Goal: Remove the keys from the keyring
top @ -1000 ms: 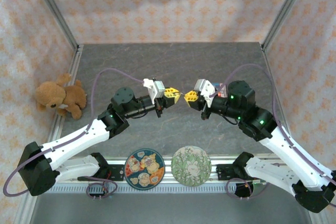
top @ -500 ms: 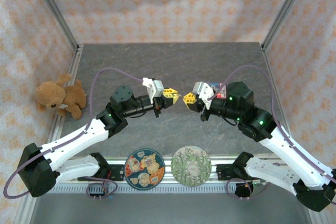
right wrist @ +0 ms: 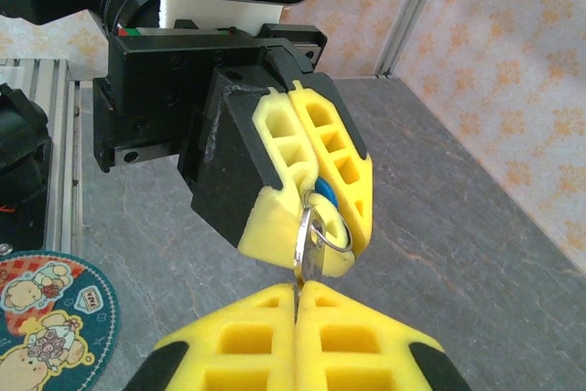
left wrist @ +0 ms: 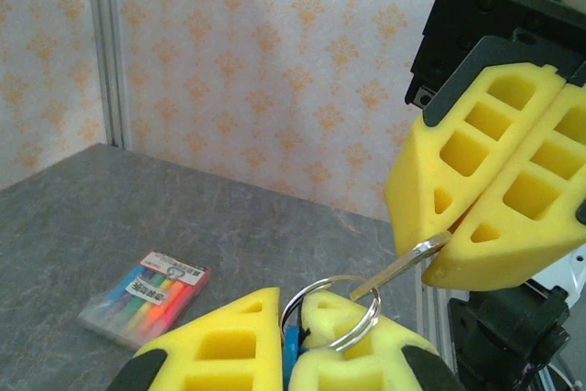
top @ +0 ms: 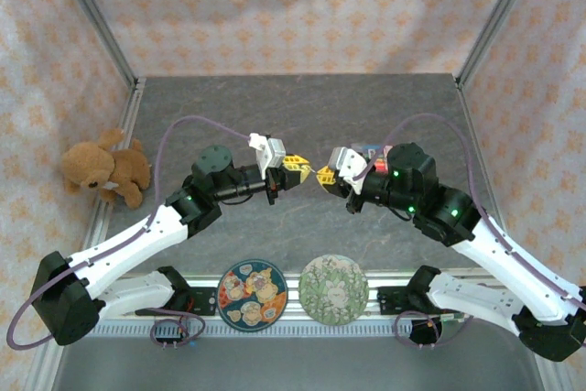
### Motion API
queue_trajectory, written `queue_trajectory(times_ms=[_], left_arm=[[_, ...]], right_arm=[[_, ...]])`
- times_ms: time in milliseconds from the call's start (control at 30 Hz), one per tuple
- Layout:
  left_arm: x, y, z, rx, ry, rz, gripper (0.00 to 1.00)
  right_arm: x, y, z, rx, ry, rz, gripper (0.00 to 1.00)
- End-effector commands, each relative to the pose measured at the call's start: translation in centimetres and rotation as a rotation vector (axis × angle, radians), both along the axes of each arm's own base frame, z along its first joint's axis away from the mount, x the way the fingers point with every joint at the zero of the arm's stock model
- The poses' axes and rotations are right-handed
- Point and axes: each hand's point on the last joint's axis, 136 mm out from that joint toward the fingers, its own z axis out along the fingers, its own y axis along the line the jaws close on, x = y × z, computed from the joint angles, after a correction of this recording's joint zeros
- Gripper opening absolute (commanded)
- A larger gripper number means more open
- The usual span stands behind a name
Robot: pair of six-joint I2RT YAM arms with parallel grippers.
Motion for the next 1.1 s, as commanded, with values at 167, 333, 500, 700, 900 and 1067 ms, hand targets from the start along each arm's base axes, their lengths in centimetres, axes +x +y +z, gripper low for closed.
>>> queue_trajectory(times_ms=[167, 333, 500, 700, 900, 1067], left_arm=[[3.9, 3.6, 5.2, -0.101, -0.072, 0.217, 0.0], [3.9, 3.5, 5.2, -0.101, -0.066, 0.206, 0.0], [3.9, 3.4, 5.3, -0.092, -0.062, 0.197, 0.0], [3.8, 3.1, 5.3, -0.083, -0.055, 0.178, 0.0], [3.6, 3.3, 5.1, -0.075, -0.048, 0.169, 0.0], [3.1, 3.0, 5.1, -0.058, -0.037, 0.115, 0.0]], right_arm=[[-5.6, 0.0, -3.3, -0.149, 0.141, 0.211, 0.0], [-6.1, 0.0, -3.3, -0.166, 0.147, 0.232, 0.0], [-7.0, 0.5, -4.0, -0.236, 0.138, 0.271, 0.0], [-7.6, 0.8, -4.3, -0.281, 0.139, 0.303, 0.0], [-8.1, 0.6, -4.0, -0.291, 0.146, 0.319, 0.0], [-8.4, 0.7, -4.1, -0.301, 0.143, 0.339, 0.0]])
